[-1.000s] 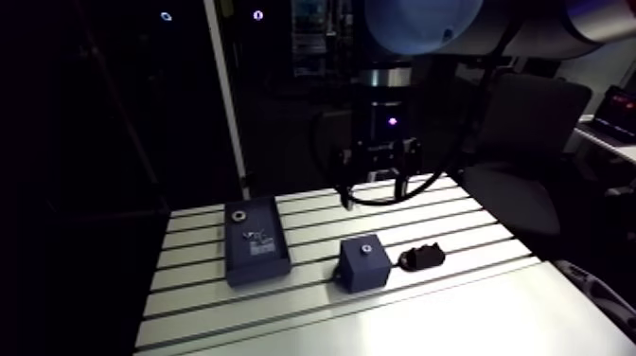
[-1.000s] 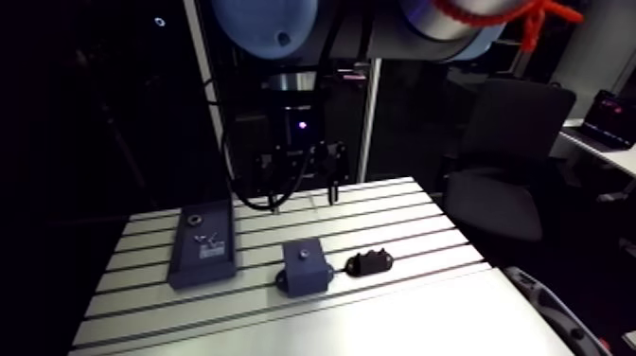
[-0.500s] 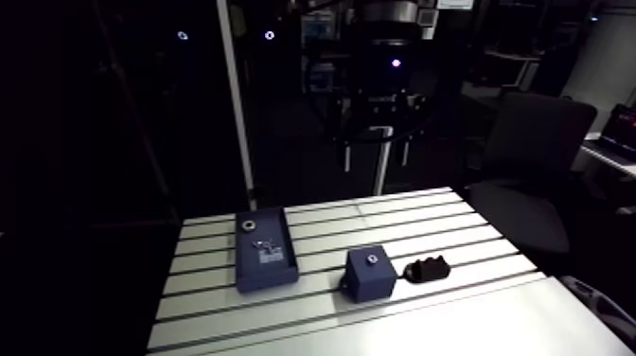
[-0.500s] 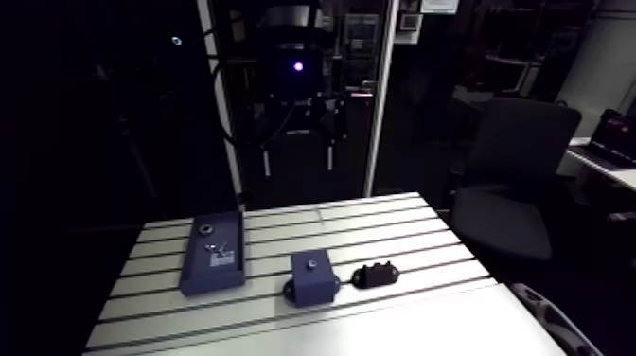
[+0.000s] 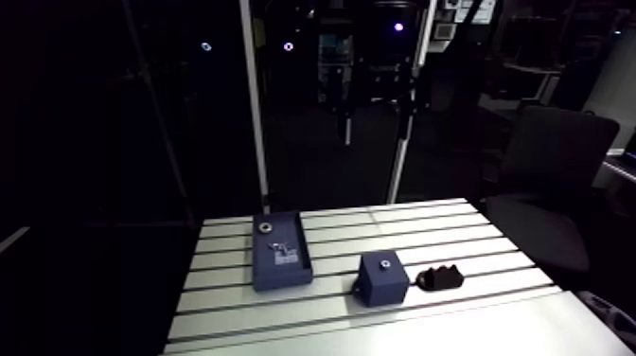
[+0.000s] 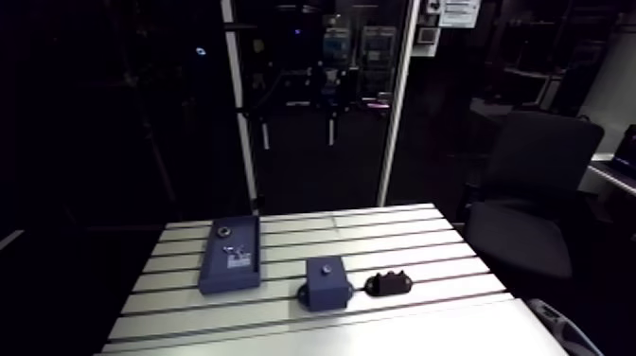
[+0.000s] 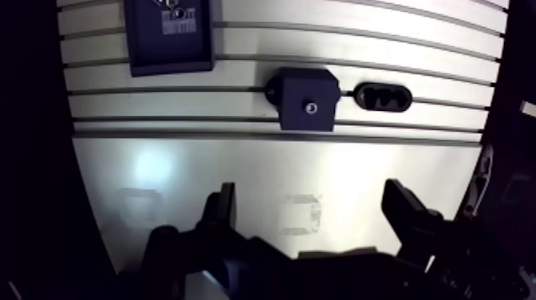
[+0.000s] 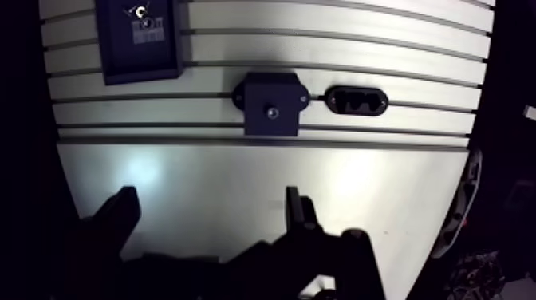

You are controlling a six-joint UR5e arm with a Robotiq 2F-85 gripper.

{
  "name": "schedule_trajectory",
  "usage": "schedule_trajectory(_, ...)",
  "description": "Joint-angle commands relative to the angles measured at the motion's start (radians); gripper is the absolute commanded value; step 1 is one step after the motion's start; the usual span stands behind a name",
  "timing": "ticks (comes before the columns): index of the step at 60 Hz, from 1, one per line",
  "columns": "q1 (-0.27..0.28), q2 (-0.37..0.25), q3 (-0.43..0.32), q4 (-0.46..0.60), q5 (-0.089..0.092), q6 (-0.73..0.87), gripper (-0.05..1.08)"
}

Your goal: Pick up the M10 bolt and insert it into the hole until fully seated.

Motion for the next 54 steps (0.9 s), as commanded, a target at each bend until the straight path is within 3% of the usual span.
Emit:
schedule_trajectory(1, 0.012, 0.004, -0.032, 0.001, -0.001, 0.017, 0.01)
schedule_trajectory(9, 0.022, 0.006, -0.058, 0.004, 0.007, 0.016, 0.01)
schedule_trajectory(23, 0.059, 0.009, -0.072, 0.004, -0.002, 0.02, 0.01)
schedule_trajectory(54, 0.061, 0.012, -0.072, 0.004, -0.005, 0.032, 0.01)
